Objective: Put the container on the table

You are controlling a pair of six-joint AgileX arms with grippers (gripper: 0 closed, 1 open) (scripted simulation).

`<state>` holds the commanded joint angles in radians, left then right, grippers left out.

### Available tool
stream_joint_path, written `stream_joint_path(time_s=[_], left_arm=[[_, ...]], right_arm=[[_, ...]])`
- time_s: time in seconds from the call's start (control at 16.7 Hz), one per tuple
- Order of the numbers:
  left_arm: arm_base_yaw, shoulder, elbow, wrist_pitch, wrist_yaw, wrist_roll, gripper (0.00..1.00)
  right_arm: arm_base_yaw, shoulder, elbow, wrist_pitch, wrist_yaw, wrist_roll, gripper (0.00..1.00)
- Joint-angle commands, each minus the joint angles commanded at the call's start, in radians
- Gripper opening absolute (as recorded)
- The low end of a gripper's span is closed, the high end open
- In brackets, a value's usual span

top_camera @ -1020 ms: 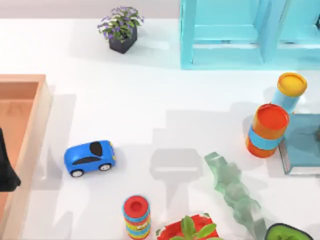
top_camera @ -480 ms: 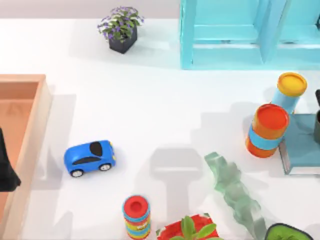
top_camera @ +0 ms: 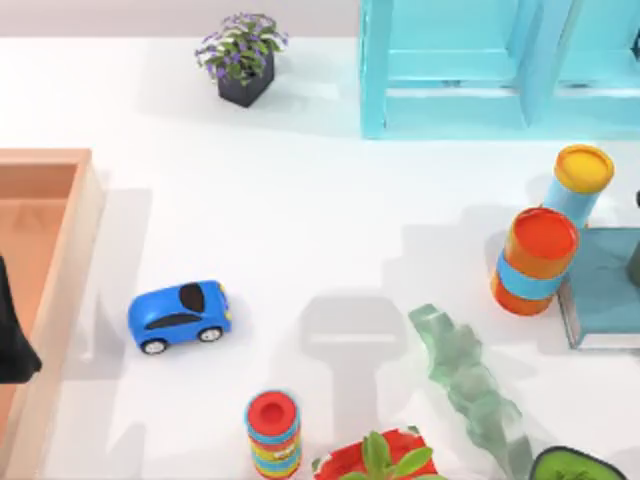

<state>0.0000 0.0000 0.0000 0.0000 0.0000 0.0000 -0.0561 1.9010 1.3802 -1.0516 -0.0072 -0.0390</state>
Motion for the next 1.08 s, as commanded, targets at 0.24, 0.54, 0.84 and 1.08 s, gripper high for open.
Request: stream_joint_path(time_s=[0.24,0.54,0.84,1.08], left_arm=[[0.000,0.000,0.000,0.000,0.000,0.000,1.00],[0.000,0.000,0.000,0.000,0.000,0.000,1.00],[0.000,0.000,0.000,0.000,0.000,0.000,1.00],[0.000,0.000,0.000,0.000,0.000,0.000,1.00]], right_arm=[[0.000,0.000,0.000,0.000,0.000,0.000,0.17],[0.000,0.000,0.000,0.000,0.000,0.000,0.00],[0.000,0.000,0.000,0.000,0.000,0.000,0.00],[-0.001,-0.007,0.038,-0.038,-0.001,0.000,0.00]])
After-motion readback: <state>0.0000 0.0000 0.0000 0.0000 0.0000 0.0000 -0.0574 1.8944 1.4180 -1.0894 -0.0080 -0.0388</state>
